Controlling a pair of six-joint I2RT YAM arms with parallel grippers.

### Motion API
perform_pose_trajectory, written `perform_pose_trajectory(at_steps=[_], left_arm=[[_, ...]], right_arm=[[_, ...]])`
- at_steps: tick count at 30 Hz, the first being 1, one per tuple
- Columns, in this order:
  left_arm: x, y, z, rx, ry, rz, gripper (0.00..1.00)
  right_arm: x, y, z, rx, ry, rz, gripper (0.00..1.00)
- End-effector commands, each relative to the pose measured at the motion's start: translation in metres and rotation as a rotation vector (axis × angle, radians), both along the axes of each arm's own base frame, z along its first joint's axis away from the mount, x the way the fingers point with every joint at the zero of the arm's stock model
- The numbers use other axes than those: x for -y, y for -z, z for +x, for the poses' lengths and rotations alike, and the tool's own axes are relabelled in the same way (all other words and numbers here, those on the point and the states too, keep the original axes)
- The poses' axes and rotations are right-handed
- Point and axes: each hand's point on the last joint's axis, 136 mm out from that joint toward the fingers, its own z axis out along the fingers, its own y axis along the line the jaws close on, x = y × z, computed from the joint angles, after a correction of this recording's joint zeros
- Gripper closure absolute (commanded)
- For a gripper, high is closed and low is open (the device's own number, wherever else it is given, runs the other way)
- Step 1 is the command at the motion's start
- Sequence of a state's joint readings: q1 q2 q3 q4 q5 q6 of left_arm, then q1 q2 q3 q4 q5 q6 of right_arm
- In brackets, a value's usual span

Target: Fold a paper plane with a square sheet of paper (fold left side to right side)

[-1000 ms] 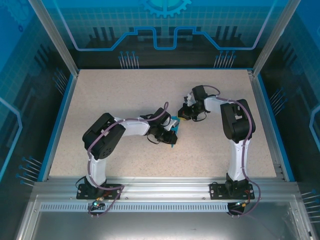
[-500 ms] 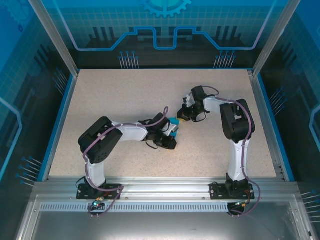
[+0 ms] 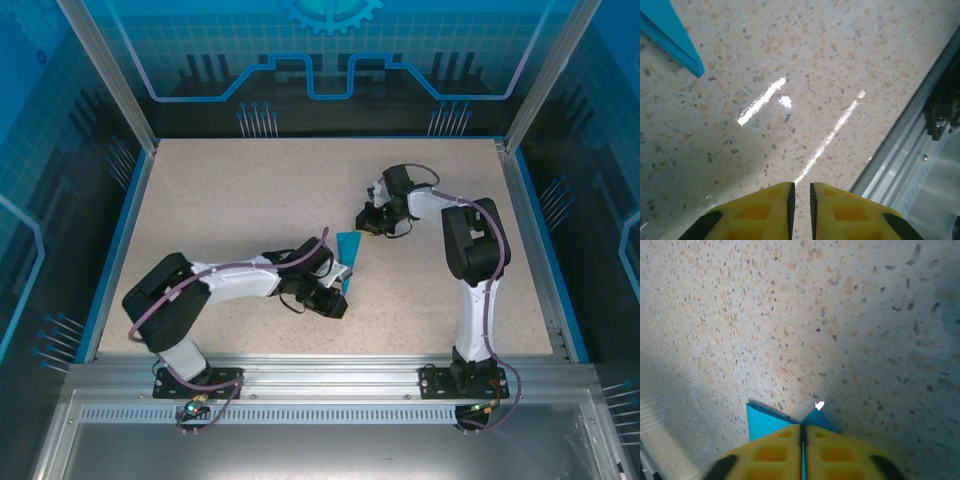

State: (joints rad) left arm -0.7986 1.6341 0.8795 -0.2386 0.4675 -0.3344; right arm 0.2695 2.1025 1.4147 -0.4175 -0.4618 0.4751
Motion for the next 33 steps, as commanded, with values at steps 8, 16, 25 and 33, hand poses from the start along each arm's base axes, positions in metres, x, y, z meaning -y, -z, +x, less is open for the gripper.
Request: perform_pose_trajectory(at_steps=[8, 16, 25, 33], left_arm=[[-0.057, -0.055, 0.081, 0.433, -0.429, 0.095, 0.5], [-0.103, -0.067, 0.104, 0.542, -0.698, 0.177, 0.19], [-0.111, -0.055, 0.099, 0.532, -0.709, 0.202, 0.06], [-0.123, -0.056, 0.098, 0.563, -0.741, 0.216, 0.04]], right_arm=[[0.02, -0.072, -0.039, 0.133, 0.0, -0.244, 0.52], [-0.013, -0.034, -0.092, 0.073, -0.057, -0.427, 0.39], [-0.014, -0.016, -0.097, 0.028, -0.06, -0.508, 0.6], [-0.042, -0.048, -0.098, 0.097, -0.114, -0.347, 1.0]])
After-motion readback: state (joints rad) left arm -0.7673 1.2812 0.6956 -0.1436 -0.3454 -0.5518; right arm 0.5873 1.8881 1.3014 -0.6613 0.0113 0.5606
